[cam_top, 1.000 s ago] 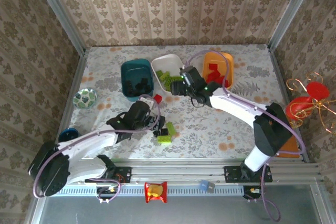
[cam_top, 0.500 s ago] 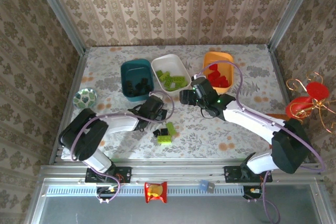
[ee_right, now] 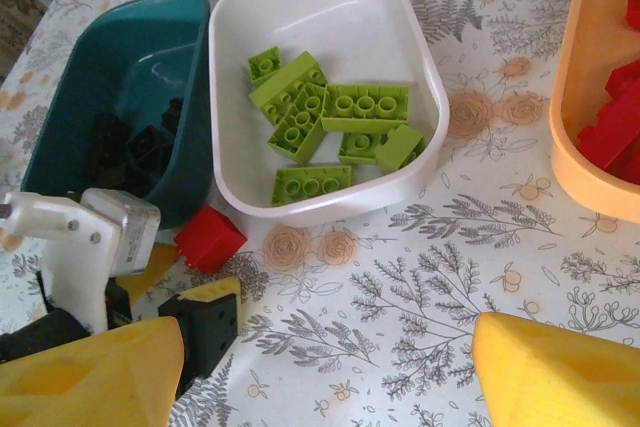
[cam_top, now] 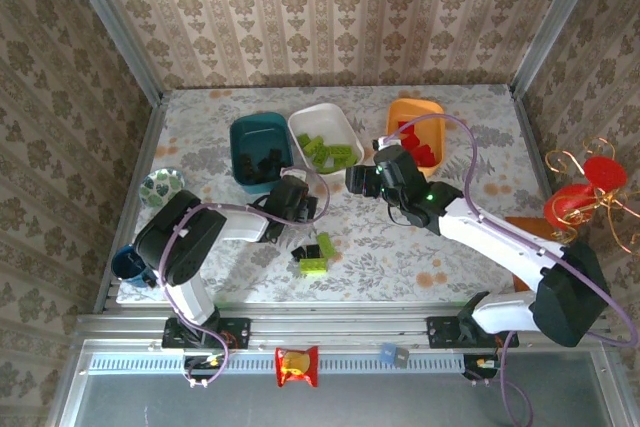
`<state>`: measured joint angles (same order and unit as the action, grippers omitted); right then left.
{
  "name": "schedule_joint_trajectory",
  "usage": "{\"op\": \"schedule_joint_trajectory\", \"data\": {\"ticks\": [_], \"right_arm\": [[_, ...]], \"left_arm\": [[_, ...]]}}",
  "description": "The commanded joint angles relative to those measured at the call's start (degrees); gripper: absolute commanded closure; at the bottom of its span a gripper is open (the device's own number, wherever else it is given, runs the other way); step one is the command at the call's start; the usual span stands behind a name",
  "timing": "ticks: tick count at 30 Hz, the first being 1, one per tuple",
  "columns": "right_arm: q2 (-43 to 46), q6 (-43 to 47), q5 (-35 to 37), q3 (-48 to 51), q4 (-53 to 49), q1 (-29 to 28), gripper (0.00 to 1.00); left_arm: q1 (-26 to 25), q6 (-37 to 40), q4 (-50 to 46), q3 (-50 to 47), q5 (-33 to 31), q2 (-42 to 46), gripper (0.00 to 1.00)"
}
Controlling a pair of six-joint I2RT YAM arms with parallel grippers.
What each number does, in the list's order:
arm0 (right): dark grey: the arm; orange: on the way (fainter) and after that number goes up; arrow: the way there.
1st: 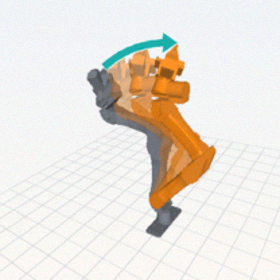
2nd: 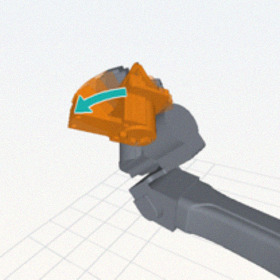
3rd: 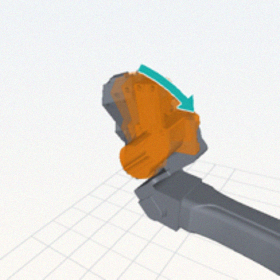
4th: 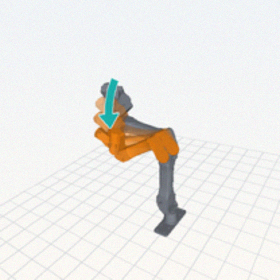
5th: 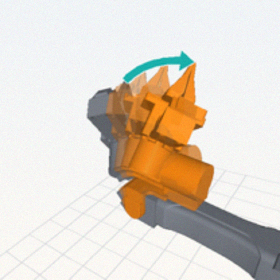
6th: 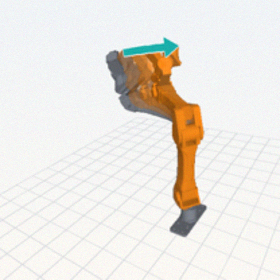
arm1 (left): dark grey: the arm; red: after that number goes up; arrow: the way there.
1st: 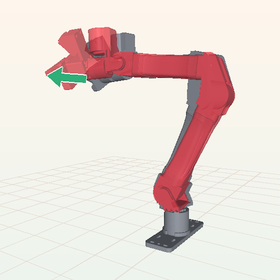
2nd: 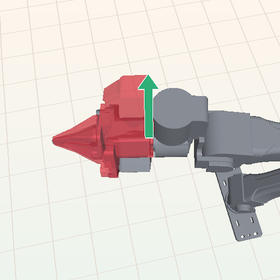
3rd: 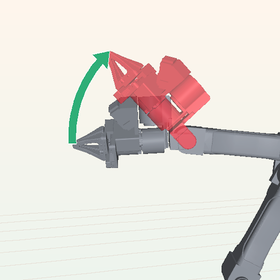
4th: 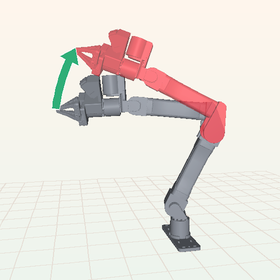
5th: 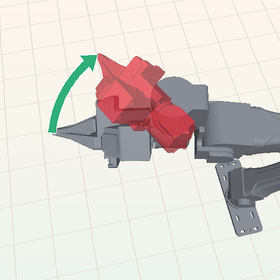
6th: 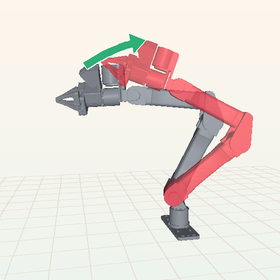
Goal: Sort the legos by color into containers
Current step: Pick up the lego from the center of the table, then place the lego in the container.
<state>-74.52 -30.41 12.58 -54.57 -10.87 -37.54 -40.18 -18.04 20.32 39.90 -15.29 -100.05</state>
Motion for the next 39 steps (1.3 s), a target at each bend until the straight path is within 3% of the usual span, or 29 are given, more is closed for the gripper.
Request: {"op": "schedule_joint_trajectory", "data": {"ticks": [1, 12, 19, 26, 31, 39], "right_arm": [[2.1, -0.4, 1.8, 0.8, -0.2, 0.0, 0.23], [3.0, 0.0, 3.1, 1.5, -1.2, 0.0, 0.22], [5.9, -0.2, 6.0, 3.9, -2.0, 0.8, 0.22], [11.5, -2.3, 9.9, 8.8, -5.7, 4.5, 0.21], [17.0, -5.2, 12.5, 12.1, -9.7, 8.3, 0.21], [22.5, -6.4, 13.1, 14.7, -11.9, 9.7, 0.21]], "left_arm": [[1.0, 2.2, 4.7, 1.1, 0.8, -3.5, 0.31], [-1.3, 3.4, 10.6, -3.1, 1.2, -1.6, 0.6], [-4.9, 0.7, 0.7, -5.9, 2.5, 10.2, 0.7], [-5.0, -1.7, -14.2, 1.5, 15.4, 19.3, 0.71], [-5.0, -2.6, -16.4, 11.1, 24.5, 14.4, 0.7], [-6.1, -3.5, -15.0, 31.7, 30.6, -2.5, 0.7]]}}
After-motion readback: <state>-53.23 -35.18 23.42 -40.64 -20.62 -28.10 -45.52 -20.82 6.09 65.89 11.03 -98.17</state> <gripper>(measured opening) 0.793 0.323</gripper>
